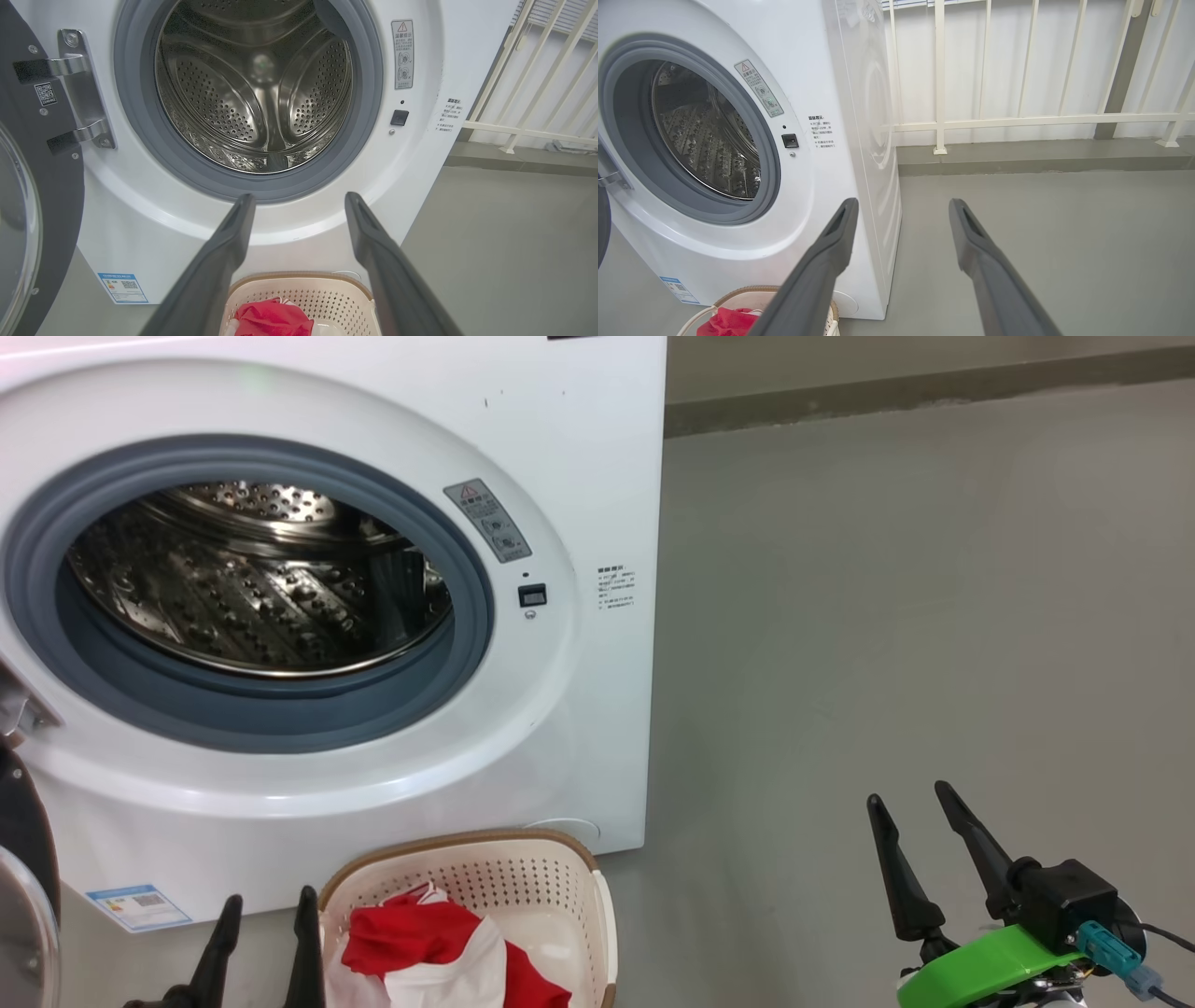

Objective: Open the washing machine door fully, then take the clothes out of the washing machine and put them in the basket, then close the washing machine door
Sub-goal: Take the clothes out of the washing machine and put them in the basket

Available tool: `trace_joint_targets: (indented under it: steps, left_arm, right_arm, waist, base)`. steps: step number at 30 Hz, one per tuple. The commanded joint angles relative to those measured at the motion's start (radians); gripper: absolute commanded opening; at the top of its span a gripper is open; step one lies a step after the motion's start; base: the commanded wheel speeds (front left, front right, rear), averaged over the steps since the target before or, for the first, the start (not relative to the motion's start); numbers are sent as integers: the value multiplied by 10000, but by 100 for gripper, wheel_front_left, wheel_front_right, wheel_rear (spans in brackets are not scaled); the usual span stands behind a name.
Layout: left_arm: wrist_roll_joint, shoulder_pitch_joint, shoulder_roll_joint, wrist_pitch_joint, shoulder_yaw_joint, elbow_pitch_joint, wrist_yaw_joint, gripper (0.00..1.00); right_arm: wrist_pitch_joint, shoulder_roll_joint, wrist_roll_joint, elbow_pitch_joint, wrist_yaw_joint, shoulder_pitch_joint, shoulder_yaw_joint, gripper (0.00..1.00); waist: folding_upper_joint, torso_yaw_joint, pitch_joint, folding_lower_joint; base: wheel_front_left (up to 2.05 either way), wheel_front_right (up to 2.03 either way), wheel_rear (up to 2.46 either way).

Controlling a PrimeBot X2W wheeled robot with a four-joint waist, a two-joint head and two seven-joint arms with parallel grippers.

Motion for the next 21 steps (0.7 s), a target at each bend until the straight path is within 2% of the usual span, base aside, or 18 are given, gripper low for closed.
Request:
trace_joint_targets:
  steps: [1, 8, 21]
  left_arm:
    - [36, -22, 108, -122, 397, -459, 103, 100]
    - [87, 439, 106, -122, 452, -839, 290, 100]
    - [233, 510, 105, -122, 672, -929, 260, 100]
  right_arm:
    - [-65, -14, -90, -317, 48, -79, 140, 100]
    - [-65, -14, -151, -437, 48, 150, 33, 100]
    - [-65, -14, -233, -356, 48, 337, 30, 100]
  waist:
    - [-1, -3, -106, 0]
    - [-1, -58, -374, 0]
    - [-1, -27, -550, 0]
  base:
    - [0, 0, 0]
    - [0, 0, 0]
    - [0, 0, 0]
